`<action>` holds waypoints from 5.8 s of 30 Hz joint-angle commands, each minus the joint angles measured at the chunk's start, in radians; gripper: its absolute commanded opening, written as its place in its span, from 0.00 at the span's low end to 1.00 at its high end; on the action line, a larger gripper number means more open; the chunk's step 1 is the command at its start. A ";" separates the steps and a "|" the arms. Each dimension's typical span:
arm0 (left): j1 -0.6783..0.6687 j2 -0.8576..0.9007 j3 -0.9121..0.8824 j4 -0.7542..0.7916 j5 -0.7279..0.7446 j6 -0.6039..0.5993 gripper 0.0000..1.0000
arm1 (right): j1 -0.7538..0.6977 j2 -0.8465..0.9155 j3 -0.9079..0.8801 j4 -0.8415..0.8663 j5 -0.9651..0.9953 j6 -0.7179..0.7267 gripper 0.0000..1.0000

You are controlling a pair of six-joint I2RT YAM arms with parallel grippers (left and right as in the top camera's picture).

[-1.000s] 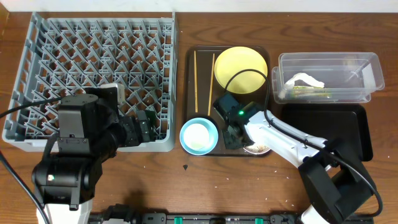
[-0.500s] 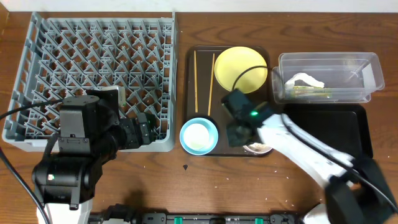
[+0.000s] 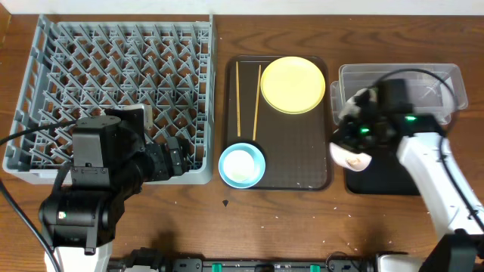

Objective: Sort waste into correct bins and load items into the dishwasher
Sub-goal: 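Tip the pink bowl over the black tray to dump the rice, then set the emptied pink bowl back on the brown tray with the right gripper, then grasp the white cup from the blue bowl with the right gripper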

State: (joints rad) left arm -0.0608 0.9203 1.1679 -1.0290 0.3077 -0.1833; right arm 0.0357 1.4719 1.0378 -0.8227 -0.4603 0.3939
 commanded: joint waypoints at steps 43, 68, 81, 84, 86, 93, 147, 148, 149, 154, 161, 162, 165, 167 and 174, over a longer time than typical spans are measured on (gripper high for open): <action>-0.002 0.000 0.026 -0.009 -0.010 0.006 0.91 | -0.674 -0.013 -0.355 0.433 -0.780 -0.051 0.01; -0.002 0.000 0.026 -0.007 -0.010 0.006 0.91 | -0.638 -0.020 -0.355 0.576 -0.955 -0.077 0.01; -0.002 0.000 0.026 -0.007 -0.010 0.006 0.91 | -0.611 -0.045 -0.355 0.660 -1.086 -0.112 0.01; -0.002 0.000 0.026 -0.010 -0.010 0.006 0.90 | -0.611 -0.045 -0.355 0.642 -1.046 -0.094 0.01; -0.002 0.000 0.026 -0.010 -0.010 0.006 0.90 | -0.611 -0.045 -0.355 0.639 -1.048 -0.091 0.01; -0.002 0.000 0.026 -0.010 -0.010 0.006 0.91 | -0.612 -0.045 -0.355 0.583 -0.930 -0.067 0.01; -0.002 0.001 0.026 -0.006 -0.009 0.006 0.90 | 0.566 -0.023 -0.193 0.406 0.544 -0.208 0.71; -0.002 0.001 0.026 -0.006 -0.005 0.006 0.91 | 0.559 -0.035 -0.177 0.390 0.541 -0.207 0.75; -0.003 0.001 0.026 -0.006 0.002 0.006 0.90 | 0.551 -0.049 -0.156 0.374 0.537 -0.195 0.77; -0.003 0.003 0.026 -0.007 0.021 0.006 0.91 | 0.491 -0.115 -0.003 0.307 0.383 -0.159 0.69; -0.002 0.040 0.026 -0.044 0.019 0.006 0.90 | 0.468 -0.119 0.134 0.209 0.184 -0.175 0.54; -0.002 0.049 0.026 -0.044 0.019 0.006 0.90 | 0.489 -0.107 0.132 0.196 0.150 -0.174 0.53; -0.002 0.067 0.026 -0.041 0.020 0.006 0.90 | 0.541 -0.065 0.131 0.152 0.152 -0.183 0.53; -0.002 0.074 0.026 -0.040 0.020 0.006 0.90 | 0.571 -0.029 0.131 0.132 0.189 -0.186 0.53; -0.002 0.079 0.026 -0.039 0.020 0.006 0.90 | 0.664 0.134 0.131 0.165 0.179 -0.195 0.51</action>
State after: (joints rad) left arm -0.0608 0.9997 1.1694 -1.0676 0.3157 -0.1833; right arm 0.6598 1.5414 1.1690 -0.6651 -0.2687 0.2188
